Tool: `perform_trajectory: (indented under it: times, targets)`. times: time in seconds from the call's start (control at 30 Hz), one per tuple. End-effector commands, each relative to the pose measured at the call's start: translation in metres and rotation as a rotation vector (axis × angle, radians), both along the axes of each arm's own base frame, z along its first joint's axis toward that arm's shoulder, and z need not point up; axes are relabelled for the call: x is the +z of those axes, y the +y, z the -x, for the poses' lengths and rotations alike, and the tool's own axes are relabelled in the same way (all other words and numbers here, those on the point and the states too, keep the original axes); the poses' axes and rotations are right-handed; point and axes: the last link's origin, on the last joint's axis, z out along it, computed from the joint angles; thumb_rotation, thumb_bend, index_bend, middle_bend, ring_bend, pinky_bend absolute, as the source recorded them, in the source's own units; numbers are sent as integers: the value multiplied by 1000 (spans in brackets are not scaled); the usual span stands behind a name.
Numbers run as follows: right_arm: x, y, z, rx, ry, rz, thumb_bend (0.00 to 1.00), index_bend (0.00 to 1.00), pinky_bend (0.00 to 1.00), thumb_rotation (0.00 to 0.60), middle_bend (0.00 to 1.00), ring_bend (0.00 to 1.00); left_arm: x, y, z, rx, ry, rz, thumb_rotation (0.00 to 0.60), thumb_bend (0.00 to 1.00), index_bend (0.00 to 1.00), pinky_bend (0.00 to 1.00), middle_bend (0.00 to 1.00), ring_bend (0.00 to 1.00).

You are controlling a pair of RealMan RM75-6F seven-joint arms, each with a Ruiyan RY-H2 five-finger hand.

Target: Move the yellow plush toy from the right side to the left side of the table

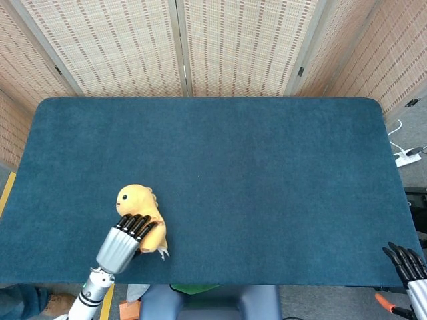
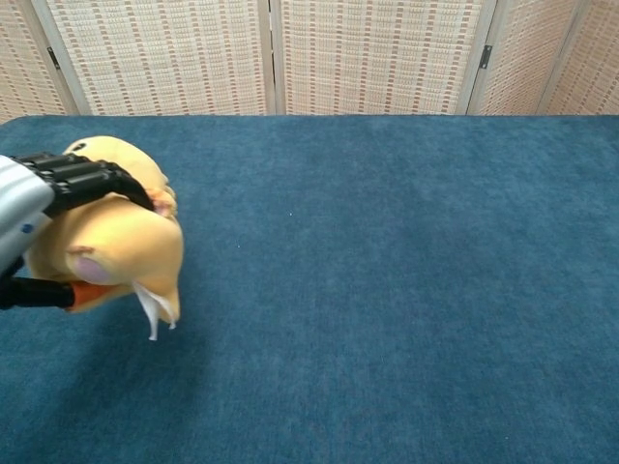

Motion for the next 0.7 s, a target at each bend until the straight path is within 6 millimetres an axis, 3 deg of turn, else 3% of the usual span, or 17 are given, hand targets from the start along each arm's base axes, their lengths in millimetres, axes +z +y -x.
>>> perform_trajectory:
  times: [0.03, 0.17, 0.27, 0.47, 0.53, 0.6, 0.7]
  targets:
    - [-4, 1, -8, 8, 10, -16, 131, 0, 0, 600, 0, 0, 31, 12, 48, 4, 90, -27, 600, 626, 747, 871, 853, 732]
    - [-10, 2, -18, 6, 18, -21, 132, 0, 0, 600, 0, 0, 48, 12, 99, 106, 112, 49, 600, 619, 746, 867, 849, 731]
    - [-16, 0, -24, 4, 20, -28, 132, 0, 0, 600, 0, 0, 53, 8, 124, 142, 123, 74, 600, 613, 739, 867, 841, 732]
    - [-29, -3, -38, 19, 35, -56, 134, 0, 0, 600, 0, 0, 55, 4, 149, 185, 125, 124, 600, 586, 730, 852, 829, 719]
    - [-31, -4, -41, 22, 39, -57, 134, 0, 0, 600, 0, 0, 52, 2, 151, 186, 143, 136, 600, 547, 683, 816, 781, 681]
    - [-34, -5, -45, 28, 41, -60, 135, 0, 0, 600, 0, 0, 48, 3, 152, 181, 178, 136, 600, 485, 491, 743, 679, 596]
    - [-38, -4, -50, 37, 42, -67, 137, 0, 0, 600, 0, 0, 45, 7, 151, 189, 167, 127, 600, 411, 90, 565, 493, 423]
